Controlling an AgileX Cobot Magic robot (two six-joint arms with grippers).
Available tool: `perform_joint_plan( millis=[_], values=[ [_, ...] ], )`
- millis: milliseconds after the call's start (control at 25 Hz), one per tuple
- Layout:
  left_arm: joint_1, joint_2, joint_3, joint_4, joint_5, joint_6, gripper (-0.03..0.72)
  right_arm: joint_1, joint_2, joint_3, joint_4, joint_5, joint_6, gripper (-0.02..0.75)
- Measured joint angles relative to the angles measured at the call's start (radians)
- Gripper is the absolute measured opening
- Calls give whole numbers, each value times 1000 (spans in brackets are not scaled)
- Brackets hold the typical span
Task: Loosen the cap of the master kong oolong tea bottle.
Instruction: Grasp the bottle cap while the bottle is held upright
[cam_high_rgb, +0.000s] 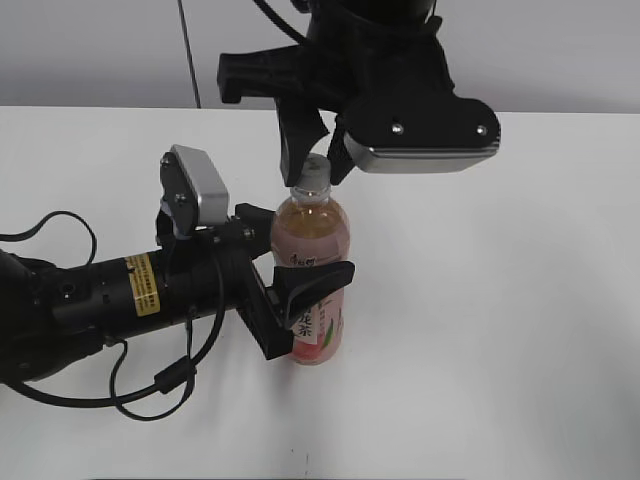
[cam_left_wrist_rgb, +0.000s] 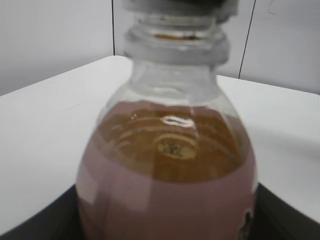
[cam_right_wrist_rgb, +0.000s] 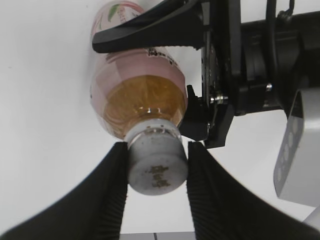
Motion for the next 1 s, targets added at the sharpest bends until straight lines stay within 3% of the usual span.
perform_joint_plan(
  millis=[800,1000],
  values=[
    [0,0,0,0,0,0,447,2,-7,0,-11,0,-159,273],
    [0,0,0,0,0,0,447,3,-7,0,-13,0,-113,273]
  ],
)
